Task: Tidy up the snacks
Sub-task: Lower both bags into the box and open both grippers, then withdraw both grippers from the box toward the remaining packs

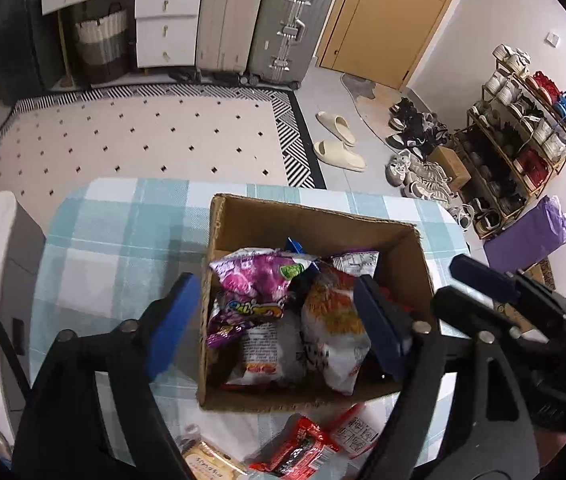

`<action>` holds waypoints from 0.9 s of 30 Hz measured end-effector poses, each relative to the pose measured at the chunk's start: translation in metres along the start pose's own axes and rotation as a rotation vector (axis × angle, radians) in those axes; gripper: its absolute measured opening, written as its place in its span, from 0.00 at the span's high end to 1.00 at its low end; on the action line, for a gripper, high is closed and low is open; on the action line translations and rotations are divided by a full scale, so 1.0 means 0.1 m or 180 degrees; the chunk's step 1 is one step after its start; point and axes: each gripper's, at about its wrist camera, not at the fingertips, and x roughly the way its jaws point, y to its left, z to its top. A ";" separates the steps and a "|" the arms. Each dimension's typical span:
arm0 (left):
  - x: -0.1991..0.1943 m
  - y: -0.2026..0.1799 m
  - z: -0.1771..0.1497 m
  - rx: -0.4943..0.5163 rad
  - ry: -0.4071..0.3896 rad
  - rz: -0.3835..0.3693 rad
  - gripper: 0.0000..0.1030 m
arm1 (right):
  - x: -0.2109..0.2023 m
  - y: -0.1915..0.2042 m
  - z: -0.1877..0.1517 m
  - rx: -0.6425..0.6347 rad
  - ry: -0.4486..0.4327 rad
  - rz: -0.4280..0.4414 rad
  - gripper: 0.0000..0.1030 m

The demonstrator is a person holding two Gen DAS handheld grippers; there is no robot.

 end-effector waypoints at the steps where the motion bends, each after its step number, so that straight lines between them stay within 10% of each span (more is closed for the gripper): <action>1: -0.05 -0.02 -0.01 0.0027 -0.0014 0.0006 0.24 | -0.04 -0.01 0.00 0.0017 -0.0026 0.0007 0.51; 27: -1.99 -0.51 -1.24 0.0446 -0.1212 0.0731 0.12 | -1.68 0.33 -0.80 -0.0071 -0.1019 0.0215 0.18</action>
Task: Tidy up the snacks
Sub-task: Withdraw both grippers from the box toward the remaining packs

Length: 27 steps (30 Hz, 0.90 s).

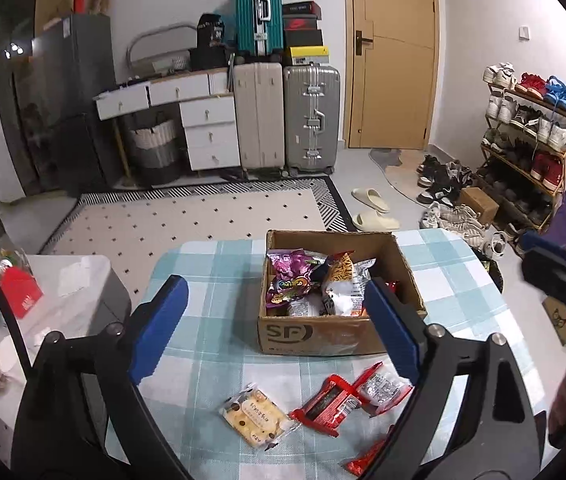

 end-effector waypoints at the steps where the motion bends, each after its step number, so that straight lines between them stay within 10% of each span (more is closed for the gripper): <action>1: -0.05 -0.02 -0.03 0.0021 -0.0028 0.0015 0.08 | -0.08 0.04 -0.02 -0.0040 -0.0062 0.0004 0.17; 14: -0.49 -0.19 -0.54 0.0094 -0.0188 -0.0256 0.00 | -0.84 0.36 -0.40 -0.0216 -0.0589 0.0045 0.01; 27: 0.00 -0.51 -1.68 0.0401 0.0352 -0.0807 0.00 | -0.82 0.03 -1.17 0.0191 -0.0325 -0.0050 0.01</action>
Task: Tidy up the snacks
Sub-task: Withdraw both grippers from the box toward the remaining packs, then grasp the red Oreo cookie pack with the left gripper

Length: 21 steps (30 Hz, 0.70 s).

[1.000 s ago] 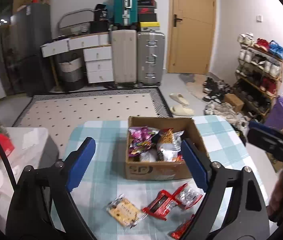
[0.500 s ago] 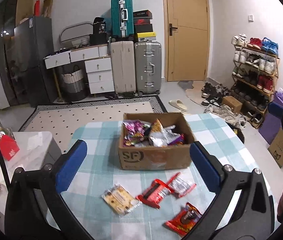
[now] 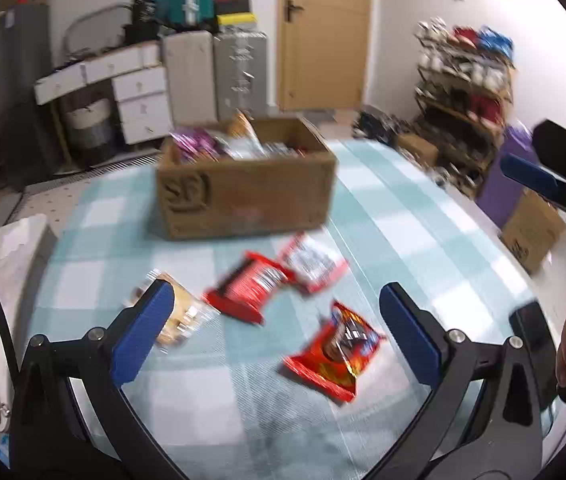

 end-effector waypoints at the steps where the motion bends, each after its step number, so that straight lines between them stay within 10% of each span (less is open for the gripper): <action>1: 0.07 -0.04 -0.06 0.0068 0.0062 -0.0052 0.00 | 0.02 -0.02 -0.07 0.0021 0.0045 -0.0017 0.01; 17: 0.96 -0.33 -0.43 0.0273 0.0675 -0.0326 0.01 | -0.09 -0.44 -0.73 0.0525 0.0358 -0.0090 0.01; 21: 1.10 -0.42 -0.44 0.0404 0.0775 -0.0344 0.19 | -0.09 -0.52 -0.80 0.0554 0.0396 -0.0121 0.01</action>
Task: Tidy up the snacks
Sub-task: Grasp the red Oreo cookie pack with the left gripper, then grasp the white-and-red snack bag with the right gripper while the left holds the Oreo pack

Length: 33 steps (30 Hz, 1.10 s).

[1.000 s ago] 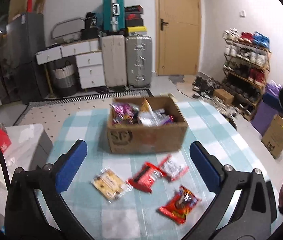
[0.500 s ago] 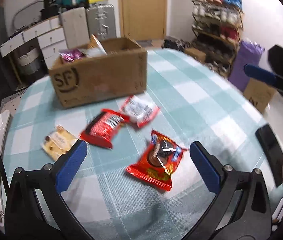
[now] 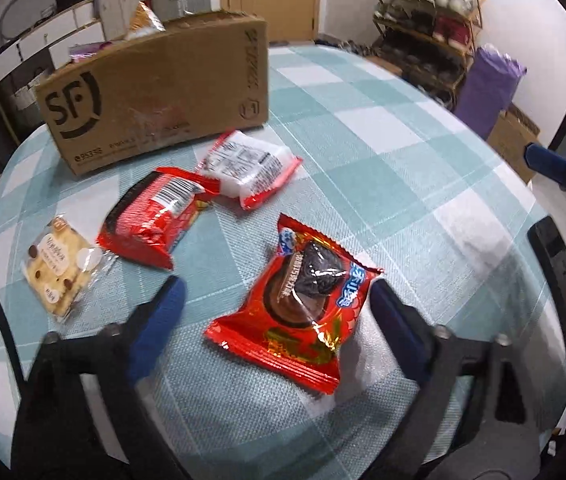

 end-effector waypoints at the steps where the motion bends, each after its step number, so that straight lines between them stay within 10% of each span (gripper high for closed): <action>1: 0.05 -0.02 0.01 0.0029 0.0050 -0.0026 0.28 | 0.01 -0.02 -0.01 0.0017 0.0018 -0.0008 0.01; 6: 0.08 -0.07 0.05 0.0059 0.0024 -0.0194 0.57 | 0.02 -0.06 -0.07 0.0040 0.0055 -0.0006 0.01; 33: -0.72 0.61 -0.57 -0.0675 -0.0183 -0.0385 0.58 | 0.54 0.06 -0.01 -0.0217 0.0446 -0.0168 0.01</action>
